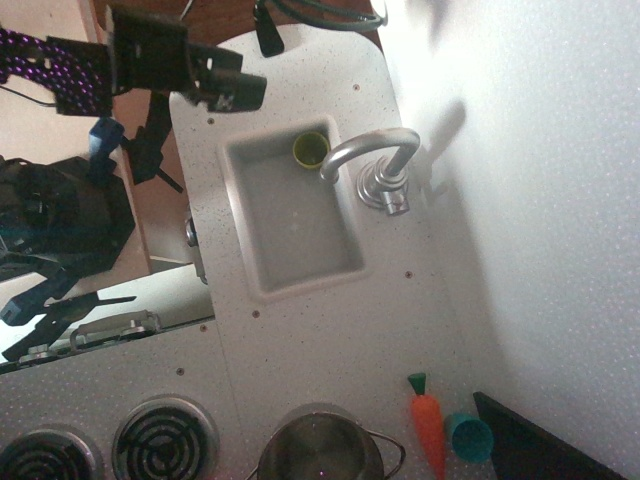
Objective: Turn faucet right
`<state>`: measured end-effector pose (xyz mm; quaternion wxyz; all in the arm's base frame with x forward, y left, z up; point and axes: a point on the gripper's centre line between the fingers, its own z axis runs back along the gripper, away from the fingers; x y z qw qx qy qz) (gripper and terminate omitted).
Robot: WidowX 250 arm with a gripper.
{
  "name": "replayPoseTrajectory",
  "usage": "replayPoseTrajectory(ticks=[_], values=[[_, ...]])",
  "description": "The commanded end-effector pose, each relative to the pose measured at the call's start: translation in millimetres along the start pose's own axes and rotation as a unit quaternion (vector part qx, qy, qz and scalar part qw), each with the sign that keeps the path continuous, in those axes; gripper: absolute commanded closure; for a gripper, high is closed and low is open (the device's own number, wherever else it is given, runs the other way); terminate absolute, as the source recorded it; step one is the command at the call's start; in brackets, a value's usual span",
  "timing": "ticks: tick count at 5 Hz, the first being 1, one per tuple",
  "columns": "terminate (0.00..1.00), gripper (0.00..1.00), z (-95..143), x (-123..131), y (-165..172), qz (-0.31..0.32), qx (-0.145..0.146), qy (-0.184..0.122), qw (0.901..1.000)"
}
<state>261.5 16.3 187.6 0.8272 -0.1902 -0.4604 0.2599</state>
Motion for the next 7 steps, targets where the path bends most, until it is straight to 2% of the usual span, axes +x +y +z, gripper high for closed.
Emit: replayPoseTrajectory(ticks=[1, 2, 3, 4, 5, 6, 7], values=[[0.0, 0.0, -18.9, 20.5, 25.8, 0.021, 0.064, -0.016, 0.9976], [0.0, 0.0, -38.6, 32.1, 25.8, -0.018, 0.068, -0.034, 0.997], [0.0, 0.0, -40.1, 20.1, 7.3, -0.054, 0.032, -0.014, 0.9979], [0.0, 0.0, -57.0, 18.6, -16.2, -0.097, -0.068, 0.018, 0.9928], [0.0, 0.0, -64.2, 15.1, -34.8, -0.145, -0.071, 0.044, 0.9859], [0.0, 0.0, -63.6, 5.2, -32.6, -0.143, -0.05, 0.038, 0.9877], [0.0, 0.0, -60.2, 1.0, -41.6, -0.141, -0.057, 0.053, 0.9869]])
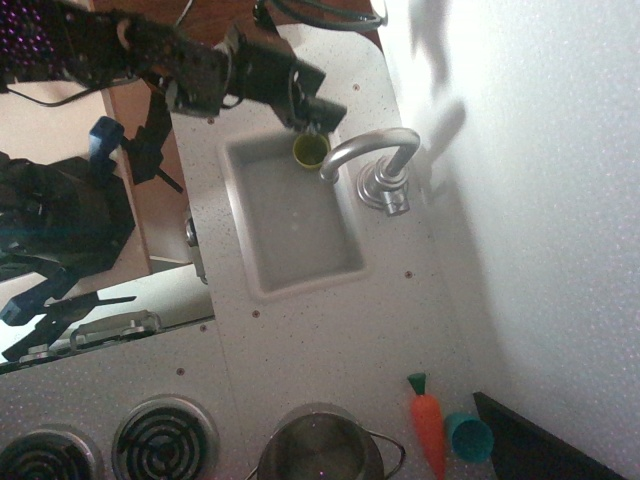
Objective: Turn faucet right
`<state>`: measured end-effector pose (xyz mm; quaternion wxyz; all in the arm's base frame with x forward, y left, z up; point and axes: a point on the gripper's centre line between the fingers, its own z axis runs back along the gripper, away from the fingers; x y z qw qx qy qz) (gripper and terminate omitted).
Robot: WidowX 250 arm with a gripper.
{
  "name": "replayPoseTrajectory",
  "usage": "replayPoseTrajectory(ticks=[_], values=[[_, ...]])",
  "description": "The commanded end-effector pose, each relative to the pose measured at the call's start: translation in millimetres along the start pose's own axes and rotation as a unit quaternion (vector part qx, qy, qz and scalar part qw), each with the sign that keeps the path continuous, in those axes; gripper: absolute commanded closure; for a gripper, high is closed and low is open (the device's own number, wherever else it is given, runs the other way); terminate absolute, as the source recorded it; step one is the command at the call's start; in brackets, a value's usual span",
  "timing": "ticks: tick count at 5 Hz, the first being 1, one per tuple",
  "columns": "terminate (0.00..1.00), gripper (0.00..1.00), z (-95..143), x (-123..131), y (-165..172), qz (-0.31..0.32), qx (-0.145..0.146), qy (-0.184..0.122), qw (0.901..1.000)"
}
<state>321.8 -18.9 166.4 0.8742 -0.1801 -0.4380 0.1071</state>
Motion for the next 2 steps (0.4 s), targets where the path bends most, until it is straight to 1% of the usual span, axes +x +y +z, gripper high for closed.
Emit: replayPoseTrajectory(ticks=[1, 2], values=[[0.0, 0.0, 2.2, 6.0, -19.6, -0.009, -0.011, -0.009, 0.9999], [0.0, 0.0, -1.3, -2.4, -35.4, -0.002, -0.026, -0.009, 0.9996]])
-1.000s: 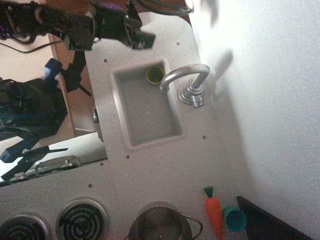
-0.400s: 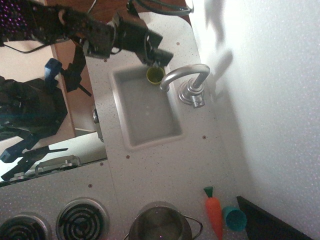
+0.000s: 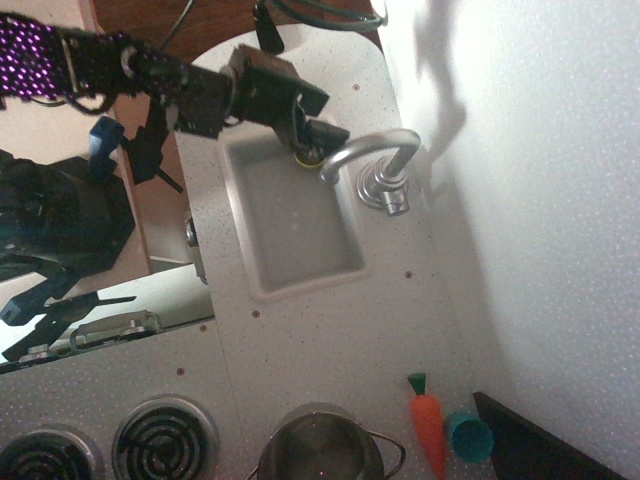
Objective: Turn faucet right
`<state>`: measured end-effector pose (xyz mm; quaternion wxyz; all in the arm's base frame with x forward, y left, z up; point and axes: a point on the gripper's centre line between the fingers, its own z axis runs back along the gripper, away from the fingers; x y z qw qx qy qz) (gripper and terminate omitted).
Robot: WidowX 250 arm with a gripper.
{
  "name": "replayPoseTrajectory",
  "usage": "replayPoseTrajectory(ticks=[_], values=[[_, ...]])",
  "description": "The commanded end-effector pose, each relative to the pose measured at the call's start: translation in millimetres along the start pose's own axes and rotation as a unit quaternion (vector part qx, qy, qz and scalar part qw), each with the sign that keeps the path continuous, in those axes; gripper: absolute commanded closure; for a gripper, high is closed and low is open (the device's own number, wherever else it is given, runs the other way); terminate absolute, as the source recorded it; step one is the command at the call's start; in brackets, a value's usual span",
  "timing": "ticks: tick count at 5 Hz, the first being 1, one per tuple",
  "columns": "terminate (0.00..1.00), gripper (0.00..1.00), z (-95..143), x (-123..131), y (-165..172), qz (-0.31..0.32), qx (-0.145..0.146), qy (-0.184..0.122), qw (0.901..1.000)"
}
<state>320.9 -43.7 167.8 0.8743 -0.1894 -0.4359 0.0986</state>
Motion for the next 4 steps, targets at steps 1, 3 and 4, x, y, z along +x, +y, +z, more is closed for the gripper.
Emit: replayPoseTrajectory(ticks=[1, 3, 4], values=[[0.0, 0.0, -2.2, 16.9, -44.6, 0.063, -0.109, -0.047, 0.9909], [0.0, 0.0, 7.8, 3.6, -101.5, 0.069, -0.175, -0.036, 0.9816], [0.0, 0.0, 12.9, -16.2, -113.2, 0.054, -0.179, -0.016, 0.9822]])
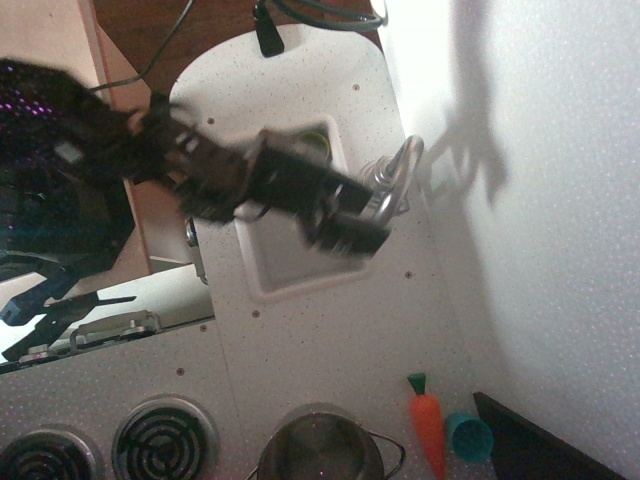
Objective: Turn faucet right
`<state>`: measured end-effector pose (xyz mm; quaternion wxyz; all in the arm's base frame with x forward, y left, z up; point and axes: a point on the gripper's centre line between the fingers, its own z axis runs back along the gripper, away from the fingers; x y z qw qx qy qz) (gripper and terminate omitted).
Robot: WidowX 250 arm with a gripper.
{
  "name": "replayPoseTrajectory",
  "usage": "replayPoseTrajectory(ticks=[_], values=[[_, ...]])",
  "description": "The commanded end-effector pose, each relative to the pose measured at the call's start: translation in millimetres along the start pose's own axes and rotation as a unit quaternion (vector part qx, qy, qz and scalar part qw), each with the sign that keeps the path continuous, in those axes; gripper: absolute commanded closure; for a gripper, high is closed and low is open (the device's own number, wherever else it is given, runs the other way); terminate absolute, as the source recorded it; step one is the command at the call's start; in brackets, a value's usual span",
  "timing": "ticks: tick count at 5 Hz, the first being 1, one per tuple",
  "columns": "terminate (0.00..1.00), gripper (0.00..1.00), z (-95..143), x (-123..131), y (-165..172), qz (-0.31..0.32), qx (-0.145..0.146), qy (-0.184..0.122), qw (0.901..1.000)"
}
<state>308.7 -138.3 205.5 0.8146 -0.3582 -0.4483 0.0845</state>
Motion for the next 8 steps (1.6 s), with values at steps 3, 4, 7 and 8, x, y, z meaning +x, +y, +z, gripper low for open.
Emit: replayPoseTrajectory(ticks=[3, 4, 7, 8], values=[[0.0, 0.0, 12.1, 0.9, -20.6, -0.043, 0.002, -0.015, 0.999], [0.0, 0.0, 12.1, 0.9, -20.6, -0.043, 0.002, -0.015, 0.999], [0.0, 0.0, 55.7, 15.7, 0.4, -0.018, -0.03, -0.14, 0.9895], [1.0, 0.0, 64.1, 15.9, 13.2, -0.002, -0.031, -0.163, 0.9861]])
